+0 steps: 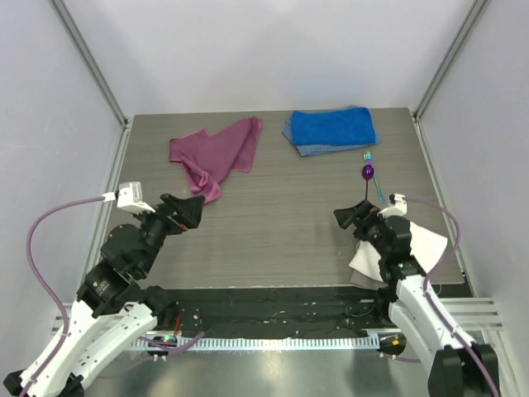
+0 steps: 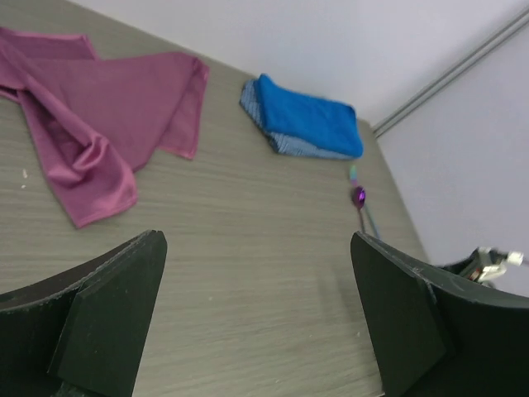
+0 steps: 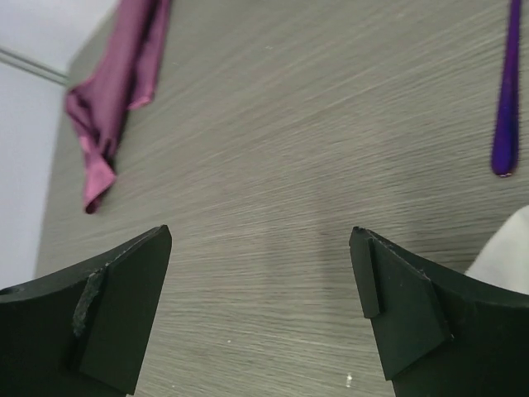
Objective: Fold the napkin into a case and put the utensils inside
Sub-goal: Move the crumpled napkin to the center of the board.
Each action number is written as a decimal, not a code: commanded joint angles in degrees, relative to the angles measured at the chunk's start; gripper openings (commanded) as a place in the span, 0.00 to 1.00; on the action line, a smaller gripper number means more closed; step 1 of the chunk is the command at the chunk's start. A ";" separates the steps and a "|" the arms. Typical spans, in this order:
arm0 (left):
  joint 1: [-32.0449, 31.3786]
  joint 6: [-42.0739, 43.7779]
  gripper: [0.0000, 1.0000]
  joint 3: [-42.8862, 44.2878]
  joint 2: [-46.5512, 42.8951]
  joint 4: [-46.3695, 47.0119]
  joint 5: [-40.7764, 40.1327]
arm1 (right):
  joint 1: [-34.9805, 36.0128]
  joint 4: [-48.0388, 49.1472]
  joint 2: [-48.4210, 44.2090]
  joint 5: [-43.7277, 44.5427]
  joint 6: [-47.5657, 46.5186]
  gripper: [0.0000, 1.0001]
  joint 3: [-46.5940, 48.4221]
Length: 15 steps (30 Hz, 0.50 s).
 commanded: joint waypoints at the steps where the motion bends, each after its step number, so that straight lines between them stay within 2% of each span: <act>1: 0.25 2.69 1.00 1.33 1.29 -5.95 2.43 | 0.20 -3.20 9.03 3.58 -5.53 1.00 9.81; 5: 0.16 2.86 1.00 7.28 9.89 -10.07 -0.62 | 0.37 -1.62 17.73 -1.86 -7.03 1.00 15.43; 10: 0.34 6.72 1.00 16.96 32.20 -16.91 -2.04 | 4.75 -3.54 32.30 -1.08 -7.81 1.00 24.13; 12: 0.34 8.48 1.00 22.85 39.06 -18.77 -2.57 | 7.04 -4.95 36.71 0.41 -8.87 1.00 30.19; 13: 0.60 10.40 1.00 25.13 46.66 -19.56 -2.83 | 8.01 -5.13 38.56 0.42 -9.83 1.00 31.95; 15: 1.30 12.26 1.00 30.74 53.99 -20.79 -4.67 | 9.42 -5.74 43.66 -0.80 -10.98 1.00 36.96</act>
